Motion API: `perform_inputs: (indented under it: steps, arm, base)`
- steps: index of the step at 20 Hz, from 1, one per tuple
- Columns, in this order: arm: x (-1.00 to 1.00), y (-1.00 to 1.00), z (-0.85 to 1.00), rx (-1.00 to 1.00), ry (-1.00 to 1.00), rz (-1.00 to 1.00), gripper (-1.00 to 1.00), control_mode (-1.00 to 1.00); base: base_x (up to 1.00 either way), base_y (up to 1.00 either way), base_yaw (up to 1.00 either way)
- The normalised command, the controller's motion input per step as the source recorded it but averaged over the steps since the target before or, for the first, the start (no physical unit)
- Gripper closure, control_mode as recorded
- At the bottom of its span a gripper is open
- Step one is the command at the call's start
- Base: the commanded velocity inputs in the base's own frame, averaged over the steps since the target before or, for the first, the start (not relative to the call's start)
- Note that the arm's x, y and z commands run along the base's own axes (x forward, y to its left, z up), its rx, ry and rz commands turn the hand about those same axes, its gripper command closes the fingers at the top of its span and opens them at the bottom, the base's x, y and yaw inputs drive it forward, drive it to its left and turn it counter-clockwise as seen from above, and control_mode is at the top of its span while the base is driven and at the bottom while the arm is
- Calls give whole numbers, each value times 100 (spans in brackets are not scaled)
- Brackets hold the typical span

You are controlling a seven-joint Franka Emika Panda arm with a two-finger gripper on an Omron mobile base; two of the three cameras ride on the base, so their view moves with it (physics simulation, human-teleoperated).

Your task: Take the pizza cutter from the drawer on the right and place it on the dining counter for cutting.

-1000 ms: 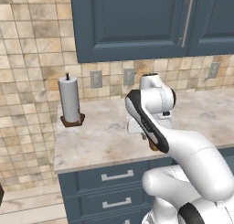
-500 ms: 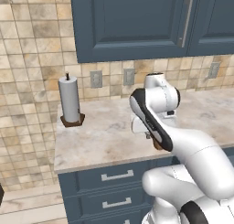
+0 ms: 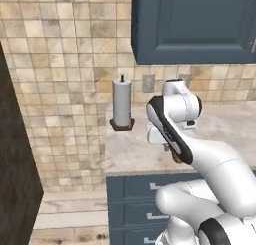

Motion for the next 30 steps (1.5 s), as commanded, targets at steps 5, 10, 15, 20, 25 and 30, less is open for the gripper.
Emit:
perform_inputs:
  steps: [5,10,15,20,25,30]
  arm:
    - [0,0,0,0,0,0,100,100]
    - [0,0,0,0,0,0,100,100]
    - [0,0,0,0,0,0,100,100]
    - [0,0,0,0,0,0,100,100]
    - [0,0,0,0,0,0,100,100]
    - [0,0,0,0,0,0,100,100]
  base:
    - [-29,65,92]
    - [-38,75,90]
    - [-41,93,86]
    - [-42,86,89]
    - [-39,63,95]
    - [-33,35,100]
